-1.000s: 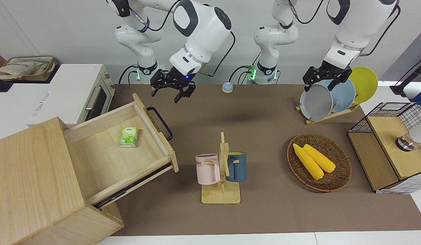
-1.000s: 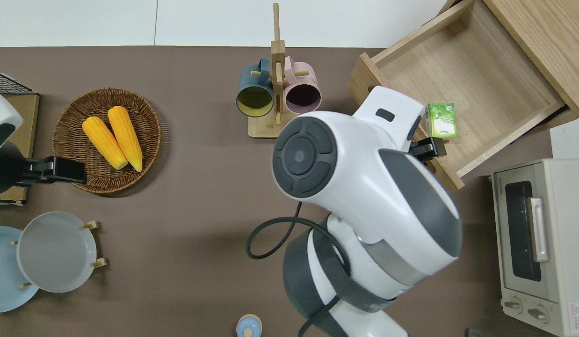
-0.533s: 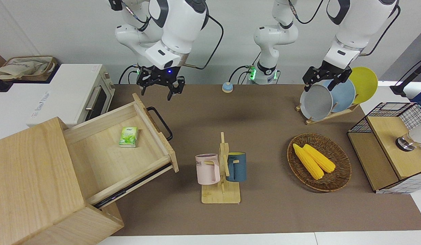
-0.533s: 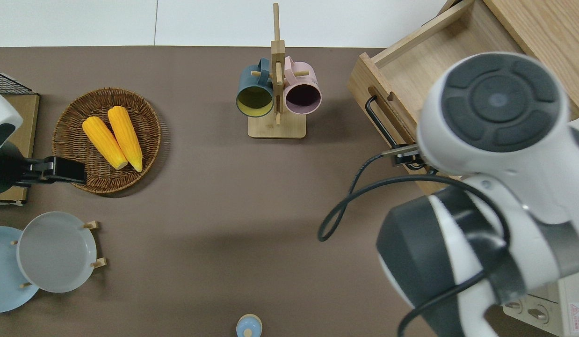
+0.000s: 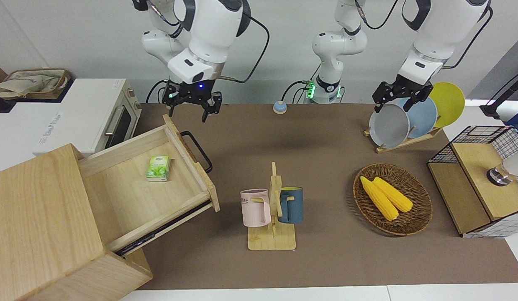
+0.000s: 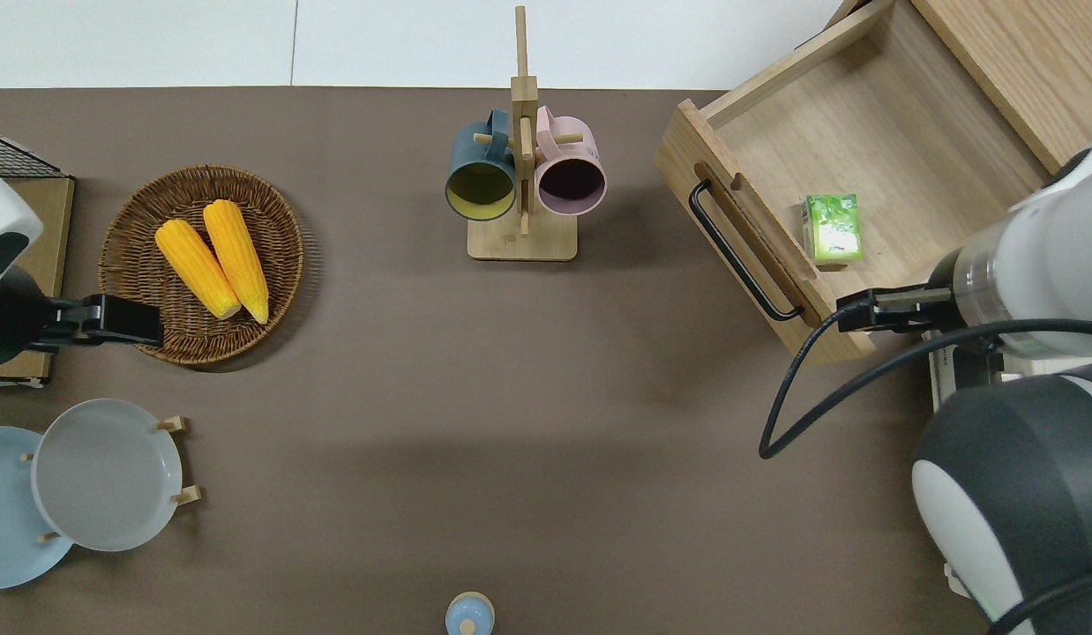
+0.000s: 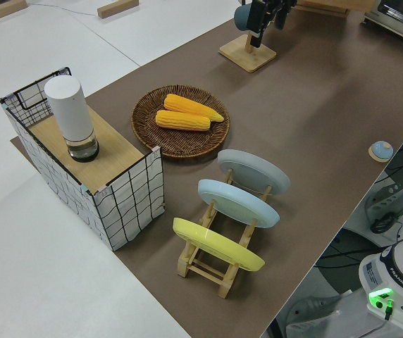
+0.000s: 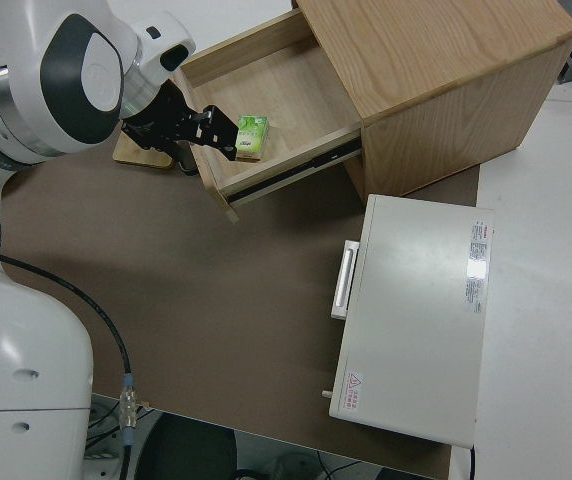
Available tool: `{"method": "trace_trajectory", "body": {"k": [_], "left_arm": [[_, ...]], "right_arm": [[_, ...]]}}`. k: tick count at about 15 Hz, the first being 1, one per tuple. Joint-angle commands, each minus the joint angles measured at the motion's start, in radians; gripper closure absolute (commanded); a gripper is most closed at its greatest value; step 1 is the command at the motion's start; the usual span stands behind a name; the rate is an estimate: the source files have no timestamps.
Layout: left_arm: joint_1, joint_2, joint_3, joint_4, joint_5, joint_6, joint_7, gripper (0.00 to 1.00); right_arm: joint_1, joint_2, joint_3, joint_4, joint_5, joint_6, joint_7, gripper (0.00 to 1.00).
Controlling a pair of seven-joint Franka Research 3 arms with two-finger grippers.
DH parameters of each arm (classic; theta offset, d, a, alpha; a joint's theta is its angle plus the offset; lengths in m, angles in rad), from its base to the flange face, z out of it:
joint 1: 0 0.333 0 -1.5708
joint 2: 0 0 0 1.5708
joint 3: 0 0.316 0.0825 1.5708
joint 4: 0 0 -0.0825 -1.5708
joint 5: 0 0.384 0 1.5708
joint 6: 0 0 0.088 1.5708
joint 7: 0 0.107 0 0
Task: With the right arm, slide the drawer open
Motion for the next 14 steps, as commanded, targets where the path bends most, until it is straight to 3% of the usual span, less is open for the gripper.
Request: {"method": "trace_trajectory", "body": {"k": [1, 4, 14], "left_arm": [[-0.005, -0.009, 0.004, 0.001, 0.013, -0.005, 0.007, 0.0], [-0.005, -0.007, 0.002, 0.001, 0.013, -0.005, 0.005, 0.0], [-0.005, -0.009, 0.004, 0.001, 0.013, -0.005, 0.007, 0.0]], "right_arm": [[-0.032, -0.061, -0.016, -0.085, 0.078, 0.041, -0.048, 0.015], [-0.035, -0.065, -0.05, -0.085, 0.144, 0.038, -0.085, 0.015], [-0.133, -0.104, -0.039, -0.137, 0.246, 0.038, -0.14, 0.015]]}}
